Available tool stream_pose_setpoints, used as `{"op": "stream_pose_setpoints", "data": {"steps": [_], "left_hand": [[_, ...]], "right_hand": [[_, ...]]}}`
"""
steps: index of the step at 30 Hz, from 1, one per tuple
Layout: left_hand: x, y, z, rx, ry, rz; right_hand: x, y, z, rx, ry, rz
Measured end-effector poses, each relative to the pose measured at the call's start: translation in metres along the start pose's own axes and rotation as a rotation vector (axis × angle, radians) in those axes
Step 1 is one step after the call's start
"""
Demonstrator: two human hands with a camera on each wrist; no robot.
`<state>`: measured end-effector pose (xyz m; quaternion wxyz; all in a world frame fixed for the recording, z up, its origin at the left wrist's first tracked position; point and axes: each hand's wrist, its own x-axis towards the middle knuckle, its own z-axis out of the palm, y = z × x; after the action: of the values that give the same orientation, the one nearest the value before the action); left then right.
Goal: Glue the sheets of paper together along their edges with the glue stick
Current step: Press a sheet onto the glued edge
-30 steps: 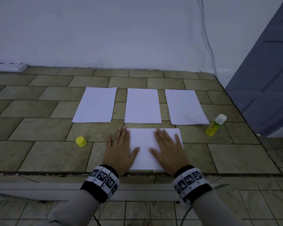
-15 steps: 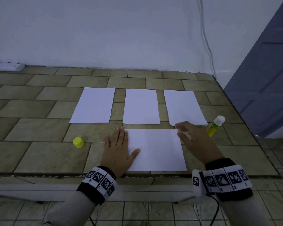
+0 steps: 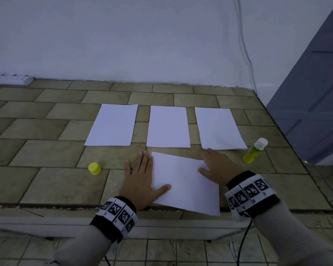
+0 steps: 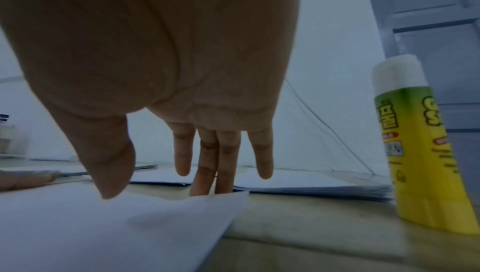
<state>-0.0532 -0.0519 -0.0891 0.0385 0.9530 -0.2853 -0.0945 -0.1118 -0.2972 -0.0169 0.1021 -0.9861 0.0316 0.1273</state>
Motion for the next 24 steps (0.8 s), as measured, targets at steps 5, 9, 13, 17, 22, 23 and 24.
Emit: {"op": "stream_pose_setpoints", "data": {"steps": [5, 9, 13, 17, 22, 23, 24], "left_hand": [[-0.001, -0.001, 0.003, -0.013, 0.023, 0.012], [0.0, -0.002, 0.006, -0.023, 0.058, 0.023], [0.0, -0.002, 0.004, -0.013, 0.04, 0.019], [-0.002, -0.001, 0.002, -0.05, 0.058, 0.012], [-0.004, 0.0, 0.001, -0.11, 0.081, 0.006], [-0.004, 0.0, 0.002, -0.103, 0.078, 0.003], [-0.004, 0.0, 0.002, -0.104, 0.079, 0.003]], "right_hand": [[0.004, 0.005, -0.005, 0.129, -0.028, 0.025], [0.003, 0.009, -0.017, 0.266, -0.044, 0.03], [-0.003, 0.015, -0.036, 0.236, -0.106, -0.026], [-0.012, 0.02, -0.065, 0.259, -0.031, -0.08], [-0.005, 0.032, -0.087, 0.612, 0.222, -0.036], [0.001, 0.033, -0.086, 0.722, 0.264, -0.012], [0.009, 0.034, -0.082, 0.818, 0.312, 0.014]]}}
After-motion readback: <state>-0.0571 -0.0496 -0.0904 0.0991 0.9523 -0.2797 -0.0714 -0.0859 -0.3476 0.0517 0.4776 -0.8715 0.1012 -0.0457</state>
